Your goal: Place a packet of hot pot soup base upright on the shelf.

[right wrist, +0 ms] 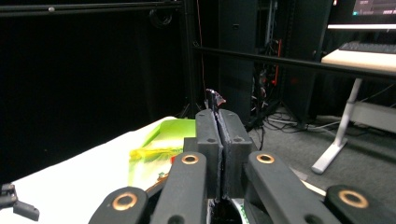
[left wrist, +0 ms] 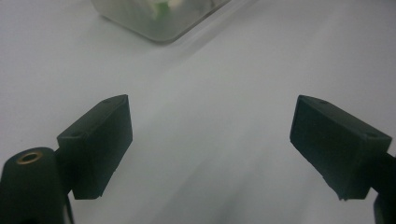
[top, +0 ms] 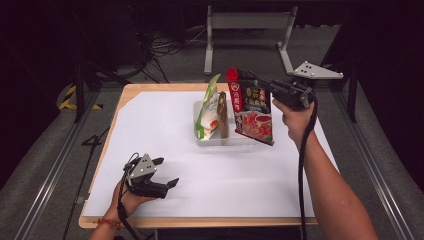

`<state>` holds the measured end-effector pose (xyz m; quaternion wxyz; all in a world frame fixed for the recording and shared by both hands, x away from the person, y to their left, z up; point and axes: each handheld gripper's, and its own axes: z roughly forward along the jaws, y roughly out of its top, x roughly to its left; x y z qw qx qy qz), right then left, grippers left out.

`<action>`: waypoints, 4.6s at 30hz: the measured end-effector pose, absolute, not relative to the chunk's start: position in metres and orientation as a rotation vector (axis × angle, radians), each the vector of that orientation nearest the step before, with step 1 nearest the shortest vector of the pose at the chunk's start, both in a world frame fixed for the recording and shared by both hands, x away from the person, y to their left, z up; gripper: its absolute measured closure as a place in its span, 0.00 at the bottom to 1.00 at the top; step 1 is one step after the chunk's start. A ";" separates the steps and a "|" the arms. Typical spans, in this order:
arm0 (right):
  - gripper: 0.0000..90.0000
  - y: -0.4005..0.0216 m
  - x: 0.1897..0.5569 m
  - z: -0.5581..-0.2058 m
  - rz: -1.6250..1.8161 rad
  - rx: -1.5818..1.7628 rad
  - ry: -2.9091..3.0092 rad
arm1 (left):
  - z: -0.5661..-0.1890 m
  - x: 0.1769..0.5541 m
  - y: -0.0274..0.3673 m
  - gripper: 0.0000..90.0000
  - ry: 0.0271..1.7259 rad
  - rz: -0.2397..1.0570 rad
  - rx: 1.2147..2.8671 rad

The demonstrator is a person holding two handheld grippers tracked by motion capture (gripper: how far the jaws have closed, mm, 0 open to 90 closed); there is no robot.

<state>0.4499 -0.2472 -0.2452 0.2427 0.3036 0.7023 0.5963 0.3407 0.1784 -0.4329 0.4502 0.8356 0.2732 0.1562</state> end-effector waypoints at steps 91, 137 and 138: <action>0.98 -0.214 0.512 -0.288 1.502 0.753 1.802 | -0.430 0.341 0.188 0.16 0.680 0.431 2.060; 1.00 -0.277 0.433 -0.374 1.284 0.739 2.164 | -0.433 0.339 0.179 0.15 0.664 0.424 2.119; 1.00 -0.276 0.432 -0.379 1.267 0.742 2.183 | -0.433 0.339 0.179 0.15 0.664 0.424 2.119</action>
